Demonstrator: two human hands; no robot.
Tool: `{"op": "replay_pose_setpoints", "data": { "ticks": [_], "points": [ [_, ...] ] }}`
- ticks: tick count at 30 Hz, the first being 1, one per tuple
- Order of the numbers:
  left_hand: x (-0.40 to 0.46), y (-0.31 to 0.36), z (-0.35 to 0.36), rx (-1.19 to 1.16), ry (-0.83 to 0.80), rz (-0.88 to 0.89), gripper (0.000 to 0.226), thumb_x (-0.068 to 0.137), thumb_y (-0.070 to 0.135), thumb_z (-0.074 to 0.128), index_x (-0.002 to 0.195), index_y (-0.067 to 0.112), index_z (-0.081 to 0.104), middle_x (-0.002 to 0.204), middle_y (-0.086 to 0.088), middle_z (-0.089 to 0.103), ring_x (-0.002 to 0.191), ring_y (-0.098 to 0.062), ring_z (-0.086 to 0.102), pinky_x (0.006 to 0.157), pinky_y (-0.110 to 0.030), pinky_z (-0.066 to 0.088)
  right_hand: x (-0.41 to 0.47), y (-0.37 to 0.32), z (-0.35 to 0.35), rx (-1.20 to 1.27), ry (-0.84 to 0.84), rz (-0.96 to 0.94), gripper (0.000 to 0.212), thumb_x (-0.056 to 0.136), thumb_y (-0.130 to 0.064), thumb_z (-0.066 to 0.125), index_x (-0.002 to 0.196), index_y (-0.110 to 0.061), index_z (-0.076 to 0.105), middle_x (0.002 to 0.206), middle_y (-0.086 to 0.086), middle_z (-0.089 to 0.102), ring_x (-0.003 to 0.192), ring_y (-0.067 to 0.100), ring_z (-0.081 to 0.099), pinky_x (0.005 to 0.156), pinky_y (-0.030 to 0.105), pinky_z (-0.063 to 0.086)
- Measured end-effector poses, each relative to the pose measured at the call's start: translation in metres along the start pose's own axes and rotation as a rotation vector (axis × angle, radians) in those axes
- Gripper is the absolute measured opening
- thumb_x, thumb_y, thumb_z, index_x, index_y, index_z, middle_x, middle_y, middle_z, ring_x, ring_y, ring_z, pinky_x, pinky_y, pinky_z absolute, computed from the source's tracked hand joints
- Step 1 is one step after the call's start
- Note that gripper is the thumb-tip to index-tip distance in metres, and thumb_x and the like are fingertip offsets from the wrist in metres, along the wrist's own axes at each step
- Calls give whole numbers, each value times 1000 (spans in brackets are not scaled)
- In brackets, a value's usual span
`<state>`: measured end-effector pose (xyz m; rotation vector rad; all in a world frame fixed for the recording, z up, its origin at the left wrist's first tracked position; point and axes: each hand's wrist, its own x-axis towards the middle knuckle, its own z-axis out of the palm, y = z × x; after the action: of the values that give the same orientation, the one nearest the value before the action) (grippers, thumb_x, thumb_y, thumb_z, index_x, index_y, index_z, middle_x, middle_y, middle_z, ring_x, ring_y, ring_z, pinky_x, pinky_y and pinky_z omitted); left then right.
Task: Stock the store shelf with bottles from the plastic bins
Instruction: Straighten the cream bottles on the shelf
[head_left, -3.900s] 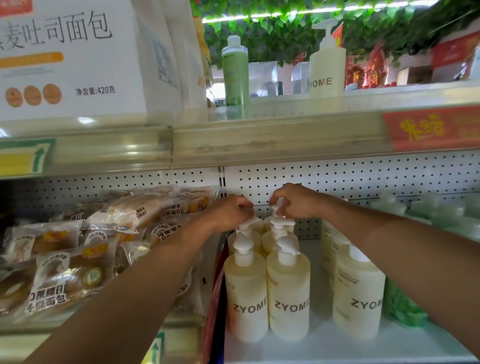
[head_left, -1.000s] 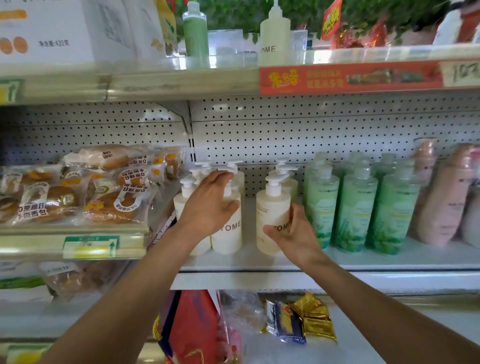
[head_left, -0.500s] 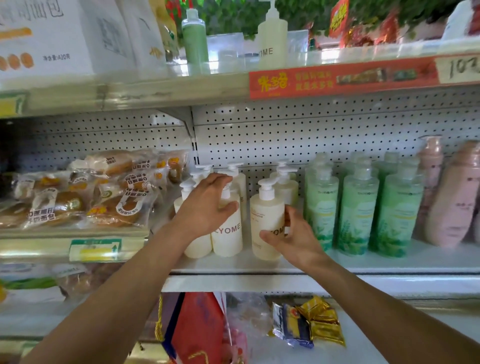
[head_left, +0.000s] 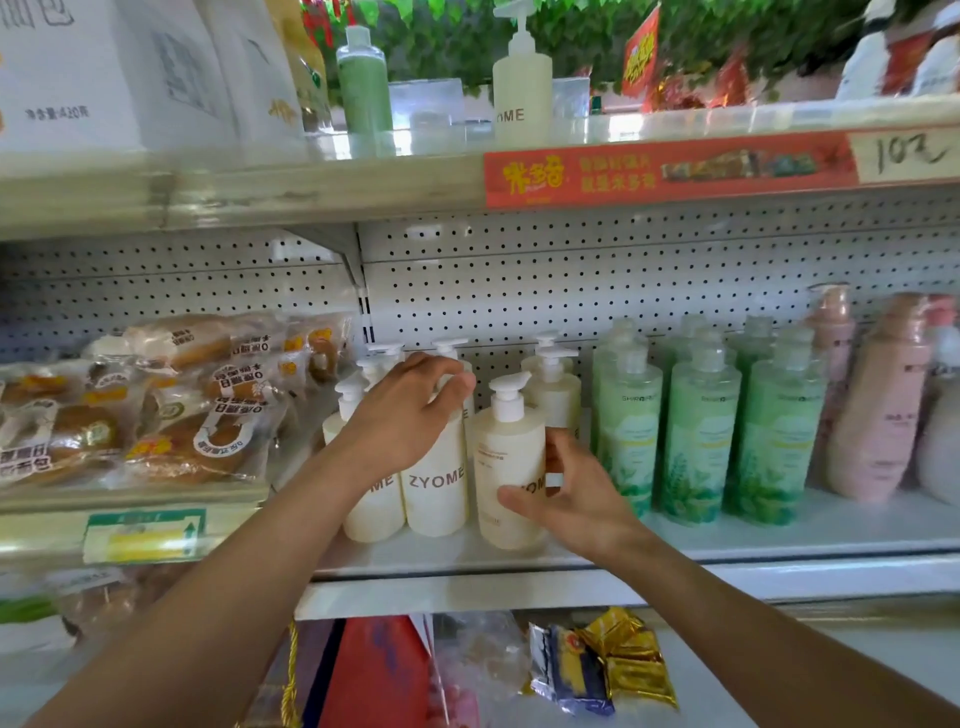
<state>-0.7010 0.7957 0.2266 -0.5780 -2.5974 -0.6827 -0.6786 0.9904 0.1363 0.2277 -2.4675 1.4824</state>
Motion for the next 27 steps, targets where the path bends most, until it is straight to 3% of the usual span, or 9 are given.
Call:
{"op": "replay_pose_setpoints", "data": {
  "ticks": [2,6,10,13,15,17,20,23,27],
  "points": [
    [0,-1,0,-15,-8,-1,43,98,53,32,126,29,55,130,7,52,107,-6,48,88,-26,35,0,-1,4,41,-43,-16,68,69,-38,82,126,-27,47,109,-16,61,102,-1,58,89,30,52],
    [0,-1,-2,-1,-41,-3,50,96,59,28,128,31,53,131,8,52,108,-6,47,86,-26,34,1,-5,4,27,-101,-46,66,71,-43,80,125,-27,47,111,-16,61,105,1,58,86,23,49],
    [2,1,-10,1,-68,5,49,95,61,28,125,32,55,127,10,56,106,-6,50,86,-26,36,5,-22,-15,-49,-91,-130,82,75,-73,55,139,-23,43,125,-7,59,109,9,60,97,38,51],
    [7,3,-19,-55,-85,6,39,97,54,35,123,33,56,126,13,57,106,-4,53,90,-27,42,24,-44,-36,-167,61,-306,43,96,-43,50,131,-18,52,118,2,63,104,13,60,94,37,51],
    [12,2,-25,-63,-85,-1,39,97,51,40,127,31,56,130,12,56,111,-4,52,96,-28,43,43,-61,-53,-334,115,-402,31,99,-30,50,127,-19,56,120,1,62,108,12,57,92,35,50],
    [15,-1,-27,-14,-86,-6,39,98,46,44,131,29,54,135,10,53,120,-9,50,102,-31,40,65,-75,-66,-612,127,-446,29,98,-26,51,126,-23,57,124,-2,56,116,15,50,87,33,46],
    [17,-7,-26,20,-123,-32,37,98,39,48,132,27,56,137,8,54,123,-10,51,106,-34,40,93,-90,-75,-945,-17,-322,36,97,-25,49,133,-26,52,134,1,50,122,21,45,84,32,39],
    [16,-9,-25,-10,-130,-31,29,99,34,49,120,24,66,115,7,68,103,-9,61,95,-33,48,109,-96,-71,-1069,-178,-201,38,93,-14,52,131,-19,53,133,5,51,119,25,51,86,28,40],
    [16,-11,-25,-24,-123,-29,29,99,34,48,115,22,69,107,4,70,98,-11,63,91,-33,50,120,-101,-67,-1119,-198,-140,33,88,-5,53,121,-7,55,123,13,56,109,30,57,94,42,50]
  ]
}}
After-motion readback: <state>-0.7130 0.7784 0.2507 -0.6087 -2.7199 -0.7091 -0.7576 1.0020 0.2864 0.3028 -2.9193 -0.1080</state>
